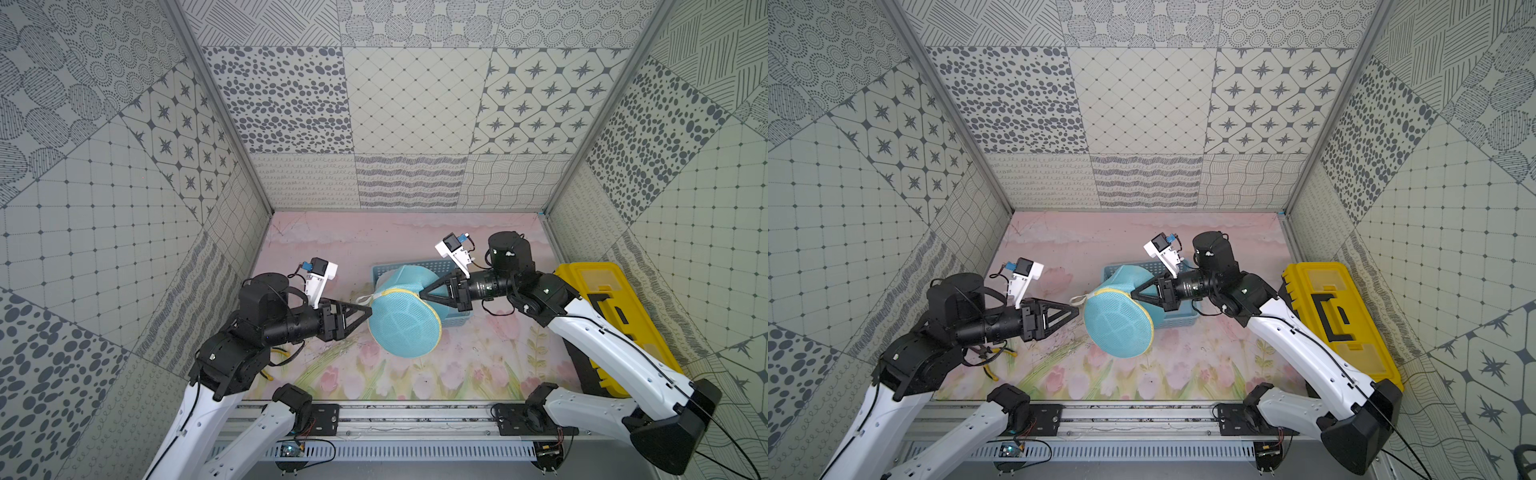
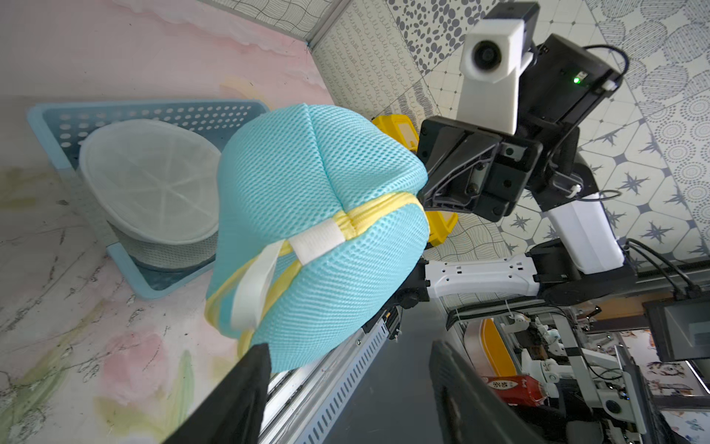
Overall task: Turn the laundry bag inside out
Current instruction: Zip the zipper on the laundry bag.
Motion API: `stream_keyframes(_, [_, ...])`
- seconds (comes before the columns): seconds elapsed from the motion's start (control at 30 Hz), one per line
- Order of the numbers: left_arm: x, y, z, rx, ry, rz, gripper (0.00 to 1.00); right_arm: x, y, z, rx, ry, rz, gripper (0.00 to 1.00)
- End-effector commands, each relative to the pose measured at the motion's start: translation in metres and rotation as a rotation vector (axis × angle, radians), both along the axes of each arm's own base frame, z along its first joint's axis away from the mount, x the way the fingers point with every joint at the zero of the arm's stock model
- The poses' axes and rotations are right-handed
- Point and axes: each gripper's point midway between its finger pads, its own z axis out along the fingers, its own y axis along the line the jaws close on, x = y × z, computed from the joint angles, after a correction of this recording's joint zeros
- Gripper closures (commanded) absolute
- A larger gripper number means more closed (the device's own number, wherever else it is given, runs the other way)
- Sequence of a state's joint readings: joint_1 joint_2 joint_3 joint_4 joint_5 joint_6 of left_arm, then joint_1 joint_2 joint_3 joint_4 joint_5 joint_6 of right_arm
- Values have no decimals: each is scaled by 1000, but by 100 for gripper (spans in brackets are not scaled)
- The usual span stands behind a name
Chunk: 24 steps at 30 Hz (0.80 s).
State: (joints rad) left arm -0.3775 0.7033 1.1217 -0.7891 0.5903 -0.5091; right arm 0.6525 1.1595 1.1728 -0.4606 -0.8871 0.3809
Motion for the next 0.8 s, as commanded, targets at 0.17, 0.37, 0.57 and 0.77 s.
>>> stream_keyframes(0.17, [21, -32, 25, 8, -276, -162, 26, -4, 5, 11, 28, -44, 81, 100])
stream_keyframes(0.37, [42, -68, 19, 92, -363, -259, 26, -13, 6, 17, 57, -49, 154, 100])
stream_keyframes(0.57, [42, -86, 22, 49, -403, -367, 25, -26, 5, 23, 95, -65, 231, 100])
stream_keyframes(0.77, [51, -80, 26, 125, -468, -337, 25, -30, 6, 25, 108, -61, 269, 100])
